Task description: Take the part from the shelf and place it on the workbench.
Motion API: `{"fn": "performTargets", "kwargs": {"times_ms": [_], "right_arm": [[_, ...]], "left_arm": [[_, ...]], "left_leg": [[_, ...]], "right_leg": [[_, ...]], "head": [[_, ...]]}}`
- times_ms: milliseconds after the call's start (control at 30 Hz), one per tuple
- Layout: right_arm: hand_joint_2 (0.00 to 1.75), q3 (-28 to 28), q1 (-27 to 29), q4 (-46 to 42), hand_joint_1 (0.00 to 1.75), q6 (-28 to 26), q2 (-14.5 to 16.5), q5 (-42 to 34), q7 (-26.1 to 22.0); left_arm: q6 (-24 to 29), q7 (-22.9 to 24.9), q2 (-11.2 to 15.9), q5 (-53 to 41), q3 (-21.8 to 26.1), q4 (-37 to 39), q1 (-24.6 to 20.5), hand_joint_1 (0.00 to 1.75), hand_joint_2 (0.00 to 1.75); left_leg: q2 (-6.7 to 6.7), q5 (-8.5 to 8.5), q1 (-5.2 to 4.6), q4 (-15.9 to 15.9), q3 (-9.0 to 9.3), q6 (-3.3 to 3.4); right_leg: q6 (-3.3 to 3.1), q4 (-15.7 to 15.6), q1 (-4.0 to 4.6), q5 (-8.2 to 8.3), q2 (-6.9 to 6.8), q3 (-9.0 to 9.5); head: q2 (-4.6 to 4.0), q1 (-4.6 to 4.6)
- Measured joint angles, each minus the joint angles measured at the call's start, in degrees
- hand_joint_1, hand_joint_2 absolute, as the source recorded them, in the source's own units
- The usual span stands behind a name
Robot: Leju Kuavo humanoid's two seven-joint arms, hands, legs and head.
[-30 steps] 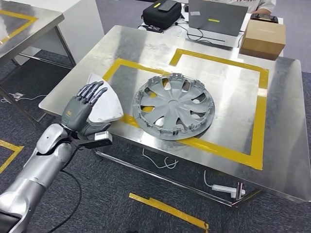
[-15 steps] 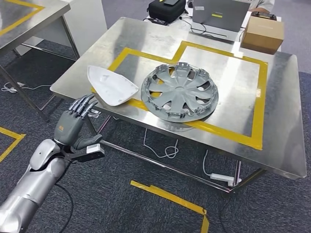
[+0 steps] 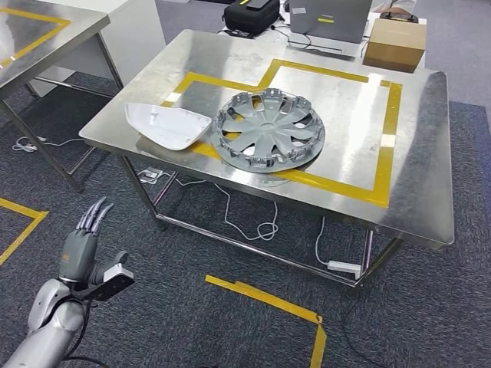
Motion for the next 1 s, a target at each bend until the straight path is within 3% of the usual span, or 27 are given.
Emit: {"fn": "performTargets", "kwargs": {"times_ms": [133, 200, 267, 300, 333, 433, 467, 500, 533, 600, 667, 700, 767, 800, 867, 933, 967, 1000], "right_arm": [[0.00, 0.0, 0.0, 0.0, 0.00, 0.0, 0.0, 0.0, 0.0], [0.00, 0.0, -0.1, 0.0, 0.00, -0.3, 0.0, -0.4, 0.0], [0.00, -0.2, -0.1, 0.0, 0.00, -0.7, 0.0, -1.0, -0.1], [0.00, -0.3, 0.0, 0.0, 0.00, -0.9, 0.0, -1.1, -0.1], [0.00, -0.4, 0.0, 0.0, 0.00, -1.0, 0.0, -1.2, -0.2], [0.00, -0.8, 0.0, 0.0, 0.00, -1.0, 0.0, -1.1, -0.1], [0.00, -0.9, -0.1, 0.0, 0.00, -0.9, 0.0, -1.0, 0.2], [0.00, -0.9, 0.0, 0.0, 0.00, -0.9, 0.0, -0.9, 0.5], [0.00, -1.0, 0.0, 0.0, 0.00, -0.8, 0.0, -0.9, 0.7], [0.00, -1.1, 0.1, 0.0, 0.00, -0.8, 0.0, -0.8, 1.0], [0.00, -1.1, 0.1, 0.0, 0.00, -1.1, -0.1, -0.8, 0.9], [0.00, -1.1, 0.1, -0.1, 0.00, -1.2, -0.1, -0.8, 0.8], [0.00, -1.1, 0.1, -0.1, 0.00, -1.4, -0.1, -0.7, 0.8], [0.00, -1.1, 0.3, -0.1, 0.00, -1.4, -0.1, -0.7, 0.9], [0.00, -1.2, 0.6, 0.0, 0.00, -1.4, -0.1, -0.7, 1.1], [0.00, -1.3, 0.6, 0.0, 0.00, -1.4, -0.1, -0.9, 1.5], [0.00, -1.4, 0.7, 0.0, 0.00, -1.4, -0.1, -1.0, 1.7], [0.00, -1.4, 0.7, 0.0, 0.00, -1.3, -0.1, -1.1, 1.9]], "left_arm": [[-0.3, 0.0, -0.2, 0.3, 0.4, 0.2, 0.3, 0.00, 0.00], [-2.4, 0.0, -1.4, 3.7, 2.9, 2.4, 1.2, 0.00, 0.00], [-4.8, -0.1, -3.1, 9.1, 5.7, 6.6, 2.2, 0.00, 0.00], [-5.3, -0.2, -3.6, 11.0, 6.3, 8.7, 2.4, 0.00, 0.00], [-5.3, -0.2, -4.0, 11.6, 6.7, 10.3, 2.4, 0.00, 0.00], [-5.4, 0.0, -4.8, 11.7, 7.7, 15.0, 2.5, 0.00, 0.00], [-5.6, 0.5, -5.1, 11.5, 8.0, 16.9, 2.5, 0.00, 0.00], [-6.0, 1.2, -5.3, 11.4, 8.4, 19.0, 2.5, 0.00, 0.00], [-6.5, 2.0, -5.6, 11.4, 8.9, 21.3, 2.5, 0.00, 0.00], [-7.7, 3.5, -6.2, 12.0, 10.0, 25.4, 2.8, 0.00, 0.00], [-9.1, 5.5, -6.9, 12.6, 11.1, 28.7, 3.1, 0.00, 0.00], [-9.8, 7.2, -7.2, 12.8, 11.6, 30.3, 3.2, 0.00, 0.00], [-11.3, 11.5, -7.7, 13.0, 12.5, 33.3, 3.8, 0.00, 0.00], [-12.1, 13.5, -8.0, 13.0, 12.9, 34.5, 4.3, 0.00, 0.00], [-13.3, 17.0, -8.5, 13.1, 13.5, 36.7, 5.3, 0.00, 0.00], [-14.5, 20.6, -9.0, 13.1, 14.1, 38.4, 5.8, 0.00, 0.00], [-15.3, 22.9, -9.3, 13.1, 14.3, 39.0, 6.0, 0.00, 0.00], [-16.5, 25.5, -9.7, 13.1, 14.6, 39.6, 6.1, 0.00, 0.00]], "left_leg": [[0.00, 0.79, 0.00, 0.8, 0.40, 0.01], [-0.04, 2.47, -0.22, -7.8, 7.69, 0.83], [0.02, 3.96, -0.47, -17.5, 14.29, 2.27], [0.10, 4.51, -0.50, -18.1, 13.81, 2.88], [0.17, 5.26, -0.40, -18.2, 13.04, 3.32], [0.23, 7.61, -0.35, -18.2, 10.10, 3.89], [0.25, 8.42, -0.37, -18.1, 9.04, 3.86], [0.29, 9.20, -0.39, -18.1, 7.98, 3.77], [0.36, 9.93, -0.40, -18.0, 6.96, 3.65], [0.46, 11.23, -0.40, -17.7, 5.30, 3.33], [0.40, 12.33, -0.58, -17.5, 4.25, 2.87], [0.37, 12.88, -0.63, -17.4, 4.01, 2.57], [0.35, 13.87, -0.55, -17.6, 3.81, 1.86], [0.28, 13.65, -0.42, -17.4, 3.70, 1.51], [0.13, 10.08, -0.19, -14.3, 2.83, 0.88], [0.07, 4.27, -0.02, -7.0, 1.15, 0.33], [0.07, 2.53, 0.04, -3.4, 0.59, 0.12], [0.07, 1.90, 0.08, -1.2, 0.65, -0.01]], "right_leg": [[0.06, 0.1, 0.03, 0.45, -0.02, -0.68], [0.76, 1.0, 0.15, 2.22, -0.09, -3.26], [1.96, 1.8, 0.16, 4.00, -0.07, -5.53], [2.46, 2.2, 0.07, 3.52, 0.00, -5.98], [2.78, 3.4, 0.03, 1.67, 0.07, -6.62], [3.37, 12.6, -0.08, -7.07, 0.17, -9.10], [3.46, 15.7, -0.11, -8.27, 0.17, -9.31], [3.51, 17.6, -0.11, -7.86, 0.16, -8.79], [3.49, 17.8, -0.12, -6.26, 0.16, -7.42], [3.26, 12.5, -0.11, -3.15, 0.24, -2.03], [2.73, 3.3, 0.01, -4.13, 0.39, 4.63], [2.38, 0.1, 0.11, -5.23, 0.48, 6.61], [1.60, -1.9, 0.19, -5.87, 0.48, 7.21], [1.20, -1.8, 0.14, -5.42, 0.38, 6.93], [0.39, -1.9, -0.05, -4.41, 0.01, 6.30], [0.02, -1.8, 0.00, -3.58, -0.33, 5.41], [0.04, -1.7, 0.02, -3.21, -0.45, 4.91], [0.15, -1.5, 0.02, -2.89, -0.53, 4.41]], "head": [[0.00, -0.01], [0.00, -0.07], [0.00, -0.11], [0.00, -0.12], [0.00, 0.02], [0.00, 0.36], [0.00, 0.35], [0.00, 0.35], [0.00, 0.35], [0.00, 0.34], [0.00, 0.39], [0.00, 0.39], [0.00, 0.42], [0.00, 0.40], [0.00, 0.31], [0.00, 0.19], [0.00, 0.19], [0.00, 0.19]]}}
